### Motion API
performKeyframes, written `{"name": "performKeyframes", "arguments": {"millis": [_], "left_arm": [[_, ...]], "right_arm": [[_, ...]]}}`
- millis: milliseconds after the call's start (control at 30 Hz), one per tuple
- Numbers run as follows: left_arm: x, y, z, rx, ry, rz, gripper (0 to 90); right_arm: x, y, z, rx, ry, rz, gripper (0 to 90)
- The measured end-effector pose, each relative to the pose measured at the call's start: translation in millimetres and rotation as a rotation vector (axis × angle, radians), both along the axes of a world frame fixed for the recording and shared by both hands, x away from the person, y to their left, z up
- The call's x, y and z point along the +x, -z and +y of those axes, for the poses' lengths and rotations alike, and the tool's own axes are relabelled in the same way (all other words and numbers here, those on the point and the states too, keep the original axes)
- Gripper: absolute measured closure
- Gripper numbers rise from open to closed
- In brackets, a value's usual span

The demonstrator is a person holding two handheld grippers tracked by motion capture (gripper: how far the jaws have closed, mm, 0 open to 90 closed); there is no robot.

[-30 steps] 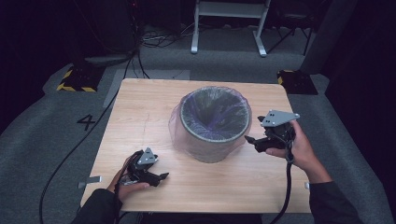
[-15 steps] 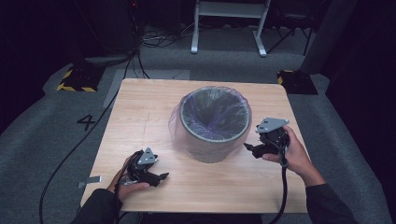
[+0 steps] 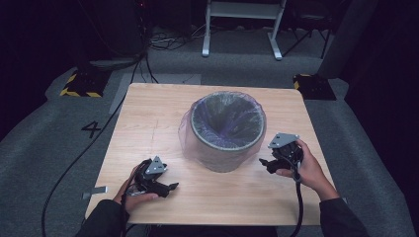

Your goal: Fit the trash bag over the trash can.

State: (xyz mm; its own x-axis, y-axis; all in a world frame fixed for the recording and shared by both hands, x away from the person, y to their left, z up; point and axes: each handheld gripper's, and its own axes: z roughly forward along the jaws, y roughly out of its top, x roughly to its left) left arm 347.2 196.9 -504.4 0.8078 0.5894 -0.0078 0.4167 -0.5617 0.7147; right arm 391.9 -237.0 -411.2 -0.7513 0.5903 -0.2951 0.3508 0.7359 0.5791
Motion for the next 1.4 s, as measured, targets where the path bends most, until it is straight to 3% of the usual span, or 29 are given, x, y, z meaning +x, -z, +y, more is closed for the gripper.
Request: {"name": "performKeyframes", "arguments": {"millis": [67, 200, 500, 867, 967, 1333, 1400], "left_arm": [[0.0, 0.0, 0.0, 0.001, 0.000, 0.000, 15.8], [0.1, 0.0, 0.0, 0.000, 0.000, -0.001, 15.8], [0.0, 0.0, 0.0, 0.000, 0.000, -0.001, 15.8], [0.0, -0.1, 0.0, 0.002, 0.000, 0.000, 15.8], [0.0, 0.0, 0.0, 0.000, 0.000, 0.000, 15.8], [0.1, 0.0, 0.0, 0.000, 0.000, 0.000, 15.8], [0.1, 0.0, 0.0, 0.001, 0.001, -0.001, 15.8]], "right_arm": [[-0.5, 5.9, -0.7, -0.034, 0.006, -0.011, 19.4], [-0.8, 16.1, -2.8, -0.041, 0.008, 0.007, 19.4], [-6.1, 27.5, -10.6, -0.027, 0.016, 0.018, 19.6], [-15.4, 39.0, -27.4, 0.018, 0.063, 0.033, 19.9], [-20.5, 42.4, -34.3, 0.056, 0.076, 0.020, 20.2], [-33.7, 57.6, -50.1, 0.074, 0.119, 0.017, 19.7], [-38.4, 63.3, -56.7, 0.100, 0.137, 0.024, 19.7]]}}
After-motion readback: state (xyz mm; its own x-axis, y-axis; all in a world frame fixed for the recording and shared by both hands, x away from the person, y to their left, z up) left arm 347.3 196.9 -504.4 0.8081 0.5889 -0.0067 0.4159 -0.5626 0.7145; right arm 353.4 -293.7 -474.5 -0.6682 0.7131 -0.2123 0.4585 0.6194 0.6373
